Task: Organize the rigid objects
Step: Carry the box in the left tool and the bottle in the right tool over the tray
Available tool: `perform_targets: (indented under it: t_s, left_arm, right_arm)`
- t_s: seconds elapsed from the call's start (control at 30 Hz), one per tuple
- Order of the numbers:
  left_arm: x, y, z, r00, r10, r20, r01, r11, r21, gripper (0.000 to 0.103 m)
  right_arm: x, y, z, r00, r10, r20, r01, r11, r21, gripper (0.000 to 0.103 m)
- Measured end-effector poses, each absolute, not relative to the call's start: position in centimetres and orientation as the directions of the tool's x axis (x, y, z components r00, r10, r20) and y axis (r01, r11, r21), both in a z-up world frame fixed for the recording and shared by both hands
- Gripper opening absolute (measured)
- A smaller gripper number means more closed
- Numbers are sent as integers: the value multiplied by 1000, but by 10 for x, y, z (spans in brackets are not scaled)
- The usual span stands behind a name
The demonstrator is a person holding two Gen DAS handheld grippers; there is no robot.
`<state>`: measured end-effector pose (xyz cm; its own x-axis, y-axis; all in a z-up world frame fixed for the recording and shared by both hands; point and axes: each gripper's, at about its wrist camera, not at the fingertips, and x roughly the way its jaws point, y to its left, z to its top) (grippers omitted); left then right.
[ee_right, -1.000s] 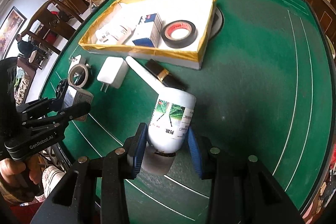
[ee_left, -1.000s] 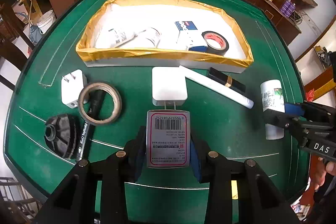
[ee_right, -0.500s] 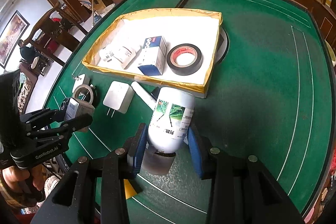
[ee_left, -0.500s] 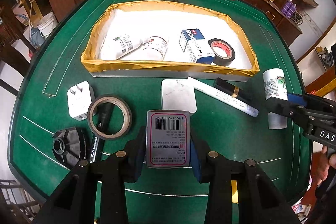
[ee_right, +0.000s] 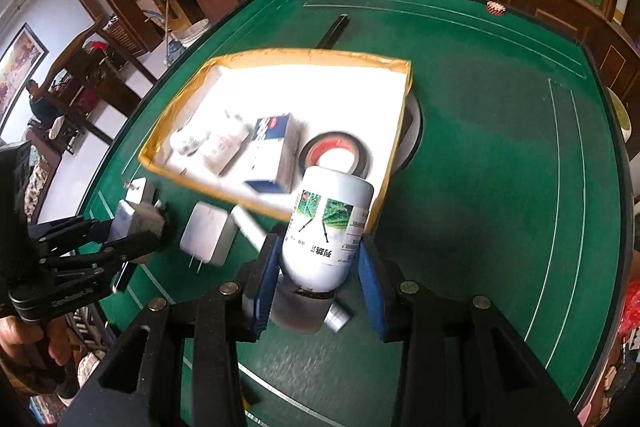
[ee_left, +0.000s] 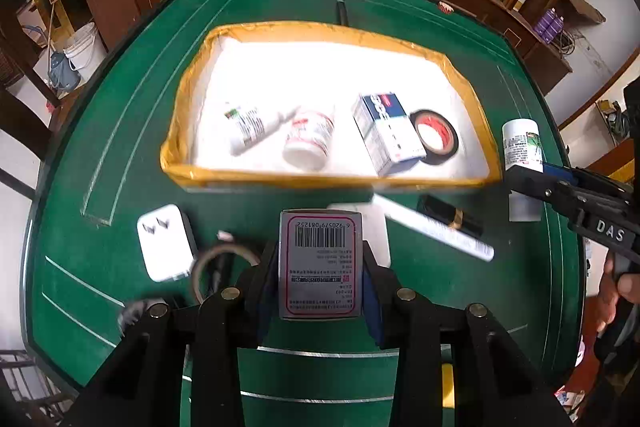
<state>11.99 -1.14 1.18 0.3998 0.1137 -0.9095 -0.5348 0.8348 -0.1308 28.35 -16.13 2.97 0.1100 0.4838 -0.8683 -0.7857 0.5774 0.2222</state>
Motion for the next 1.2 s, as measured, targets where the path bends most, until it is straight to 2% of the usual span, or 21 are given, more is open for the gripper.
perform_targets:
  t_s: [0.67,1.2]
  left_arm:
    - [180,79,19,415,111,-903,-516,846,-134,39]
    - [232,139,-10,376,71,-924,-534,831,-154,39]
  right_arm:
    - [325,-96,31,159,460,-874,-755,627,193,37]
    - [350,-51,6,157,421,-893,-681,701,211,37]
